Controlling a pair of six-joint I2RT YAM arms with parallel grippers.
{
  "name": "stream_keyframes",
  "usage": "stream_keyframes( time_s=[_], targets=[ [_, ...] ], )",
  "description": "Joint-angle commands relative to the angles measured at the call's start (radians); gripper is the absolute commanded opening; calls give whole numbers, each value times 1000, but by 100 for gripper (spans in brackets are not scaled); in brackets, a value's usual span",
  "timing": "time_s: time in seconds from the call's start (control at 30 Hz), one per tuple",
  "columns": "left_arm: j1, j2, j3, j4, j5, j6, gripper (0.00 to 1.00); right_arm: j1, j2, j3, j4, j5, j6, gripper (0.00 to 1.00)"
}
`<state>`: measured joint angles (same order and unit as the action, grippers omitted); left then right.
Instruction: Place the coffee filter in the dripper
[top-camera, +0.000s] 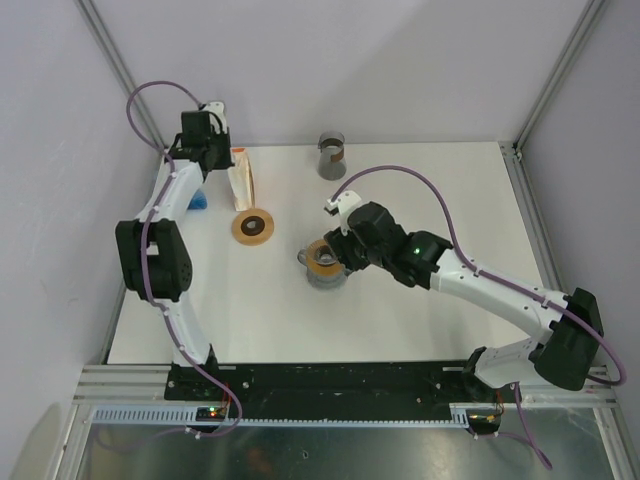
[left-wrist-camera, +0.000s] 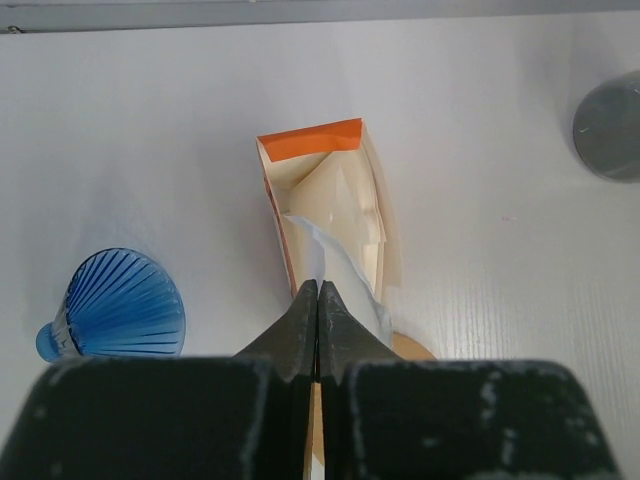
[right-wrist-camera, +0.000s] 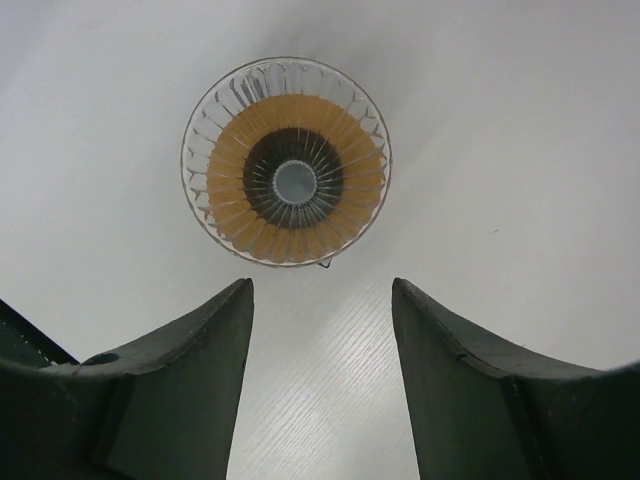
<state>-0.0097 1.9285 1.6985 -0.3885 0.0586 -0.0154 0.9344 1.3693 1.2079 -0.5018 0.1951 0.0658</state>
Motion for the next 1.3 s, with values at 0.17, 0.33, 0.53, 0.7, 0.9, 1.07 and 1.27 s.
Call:
stream_keyframes(
  time_s=[0.17, 0.33, 0.53, 0.7, 0.9, 1.07, 1.27],
  targets=[
    [7, -208, -60, 6, 136, -11, 0, 24, -66, 7, 41, 23, -2, 63],
    [7, -362, -151, -9, 242, -51, 0, 64, -111, 7, 113, 143, 14, 63],
    [-4, -541, -277, -54, 340, -66, 0, 162, -122, 8, 307, 351, 19, 65],
    [-25, -679, -354, -112, 393, -61, 0, 257, -34, 32, 569, 463, -52, 80],
    [-31, -793, -420, -198, 430, -50, 0, 346, 155, 132, 781, 484, -165, 99],
    [-32, -825, -433, -244, 509, -76, 0, 370, 291, 220, 868, 526, -226, 99],
    [-32, -838, -440, -257, 525, -82, 0, 344, 388, 286, 896, 548, -246, 88]
  ],
)
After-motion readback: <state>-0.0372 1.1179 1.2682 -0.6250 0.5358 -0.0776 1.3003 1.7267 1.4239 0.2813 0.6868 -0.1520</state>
